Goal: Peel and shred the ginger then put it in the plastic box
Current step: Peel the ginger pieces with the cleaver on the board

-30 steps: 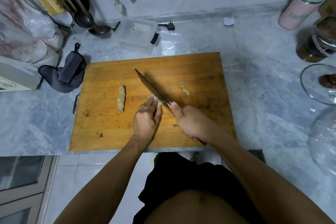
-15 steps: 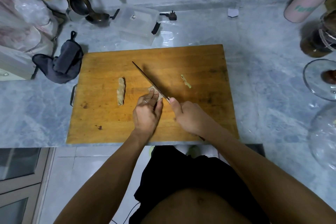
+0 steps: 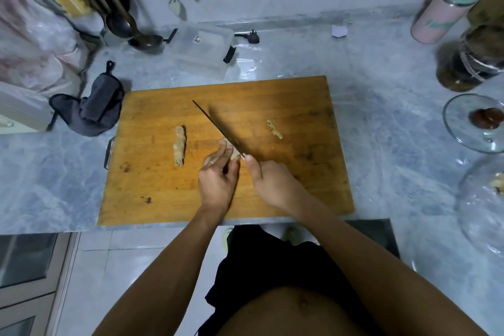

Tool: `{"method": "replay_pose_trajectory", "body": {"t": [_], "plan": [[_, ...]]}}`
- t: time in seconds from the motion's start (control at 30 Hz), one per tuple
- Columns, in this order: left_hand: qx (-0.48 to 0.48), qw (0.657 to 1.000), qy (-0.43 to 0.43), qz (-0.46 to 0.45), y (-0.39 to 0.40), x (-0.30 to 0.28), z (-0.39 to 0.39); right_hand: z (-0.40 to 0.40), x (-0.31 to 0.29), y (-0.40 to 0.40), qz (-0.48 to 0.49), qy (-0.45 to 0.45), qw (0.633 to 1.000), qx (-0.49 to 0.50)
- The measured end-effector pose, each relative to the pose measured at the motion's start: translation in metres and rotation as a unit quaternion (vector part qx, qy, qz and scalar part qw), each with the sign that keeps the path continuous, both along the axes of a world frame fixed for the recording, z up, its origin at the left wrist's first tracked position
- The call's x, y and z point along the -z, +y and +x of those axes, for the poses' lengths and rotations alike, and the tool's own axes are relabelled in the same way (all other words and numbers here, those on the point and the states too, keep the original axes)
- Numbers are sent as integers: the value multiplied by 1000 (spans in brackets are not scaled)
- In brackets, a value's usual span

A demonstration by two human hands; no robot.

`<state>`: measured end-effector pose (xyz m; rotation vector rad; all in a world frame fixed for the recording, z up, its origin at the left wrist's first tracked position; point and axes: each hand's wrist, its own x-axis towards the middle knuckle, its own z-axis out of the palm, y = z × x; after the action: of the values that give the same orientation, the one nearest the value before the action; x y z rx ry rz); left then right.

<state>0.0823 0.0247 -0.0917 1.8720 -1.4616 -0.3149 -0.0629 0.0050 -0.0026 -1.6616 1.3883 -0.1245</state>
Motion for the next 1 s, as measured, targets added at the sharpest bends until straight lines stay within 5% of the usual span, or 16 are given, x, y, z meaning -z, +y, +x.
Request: {"method": "replay_pose_trajectory", "body": {"t": [0.5,1.0], "plan": [[-18,993,108,44,1,-14,3,-63,-12,5,27,-35,993,109],[46,995,-22,82,2,-38,-3,-62,-16,13,84,-107,983,119]]}}
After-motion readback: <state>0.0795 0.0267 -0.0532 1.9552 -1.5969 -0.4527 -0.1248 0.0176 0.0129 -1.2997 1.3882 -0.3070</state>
